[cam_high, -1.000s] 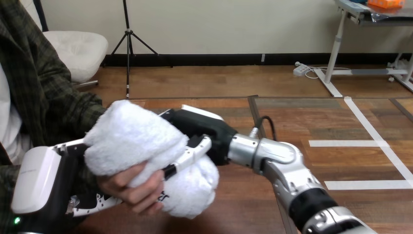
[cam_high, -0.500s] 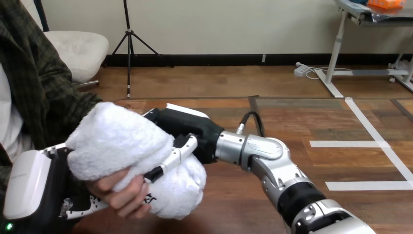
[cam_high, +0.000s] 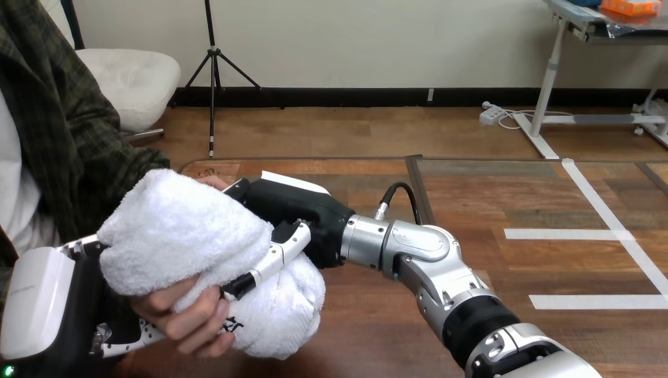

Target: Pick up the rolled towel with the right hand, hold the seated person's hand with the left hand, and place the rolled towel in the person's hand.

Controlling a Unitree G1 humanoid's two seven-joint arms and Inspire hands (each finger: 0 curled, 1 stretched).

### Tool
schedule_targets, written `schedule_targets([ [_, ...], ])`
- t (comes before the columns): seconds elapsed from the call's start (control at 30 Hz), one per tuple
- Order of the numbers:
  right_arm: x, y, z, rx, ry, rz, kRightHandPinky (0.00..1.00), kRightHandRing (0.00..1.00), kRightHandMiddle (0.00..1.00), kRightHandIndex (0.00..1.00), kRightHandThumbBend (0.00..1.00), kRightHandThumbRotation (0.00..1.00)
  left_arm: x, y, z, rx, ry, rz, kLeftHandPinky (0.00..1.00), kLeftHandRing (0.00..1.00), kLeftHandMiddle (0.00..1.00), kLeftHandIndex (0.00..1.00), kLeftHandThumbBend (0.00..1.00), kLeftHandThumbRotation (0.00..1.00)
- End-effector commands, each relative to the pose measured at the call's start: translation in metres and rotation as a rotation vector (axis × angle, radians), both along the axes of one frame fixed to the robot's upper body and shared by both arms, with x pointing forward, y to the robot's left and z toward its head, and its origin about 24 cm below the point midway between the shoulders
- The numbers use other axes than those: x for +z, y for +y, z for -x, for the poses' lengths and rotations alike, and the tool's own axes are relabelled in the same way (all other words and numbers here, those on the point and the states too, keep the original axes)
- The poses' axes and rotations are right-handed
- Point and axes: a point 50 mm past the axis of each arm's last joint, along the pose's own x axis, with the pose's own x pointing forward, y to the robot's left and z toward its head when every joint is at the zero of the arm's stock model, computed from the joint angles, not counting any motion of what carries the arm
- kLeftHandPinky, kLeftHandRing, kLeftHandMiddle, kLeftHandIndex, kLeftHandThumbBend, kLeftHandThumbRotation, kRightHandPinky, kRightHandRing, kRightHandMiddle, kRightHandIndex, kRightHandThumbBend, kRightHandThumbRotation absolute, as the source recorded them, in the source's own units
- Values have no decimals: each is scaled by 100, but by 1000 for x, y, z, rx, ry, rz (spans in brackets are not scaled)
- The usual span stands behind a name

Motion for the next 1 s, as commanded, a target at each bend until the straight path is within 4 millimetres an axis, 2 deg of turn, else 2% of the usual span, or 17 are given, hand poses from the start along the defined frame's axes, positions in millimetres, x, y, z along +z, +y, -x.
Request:
schedule_targets([
  [0.0, 11, 30, 5, 66, -37, 24, 10, 13, 20, 24, 84, 0, 19, -24, -12, -113, -136, 59, 31, 34, 39, 38, 95, 0],
  [0.2, 10, 28, 4, 57, -34, 26, 11, 15, 22, 28, 90, 4, 17, -23, -11, -106, -127, 67, 31, 34, 39, 38, 95, 0],
  [0.3, 10, 26, 3, 45, -40, 32, 12, 16, 24, 31, 95, 10, 16, -21, -11, -104, -125, 69, 31, 34, 39, 38, 95, 0],
  [0.33, 10, 26, 2, 39, -45, 35, 13, 17, 25, 34, 97, 16, 16, -21, -11, -103, -124, 69, 32, 35, 39, 38, 96, 0],
  [0.43, 11, 25, 2, 19, -60, 39, 14, 18, 26, 36, 98, 21, 15, -20, -11, -99, -122, 71, 32, 35, 40, 39, 96, 0],
  [0.6, 11, 19, -1, -28, -97, 42, 28, 35, 40, 42, 100, 38, 14, -18, -12, -89, -115, 77, 34, 36, 41, 40, 97, 0],
  [0.63, 11, 18, -1, -36, -102, 41, 35, 43, 47, 46, 100, 42, 14, -17, -12, -88, -114, 76, 35, 37, 42, 41, 97, 0],
  [0.9, 13, 9, -5, -100, -167, 51, 53, 61, 63, 61, 100, 53, 16, -16, -14, -77, -94, 65, 40, 42, 46, 46, 99, 0],
  [0.97, 14, 7, -6, -111, -180, 50, 60, 68, 69, 68, 100, 56, 16, -16, -15, -75, -88, 59, 42, 45, 49, 49, 100, 0],
])
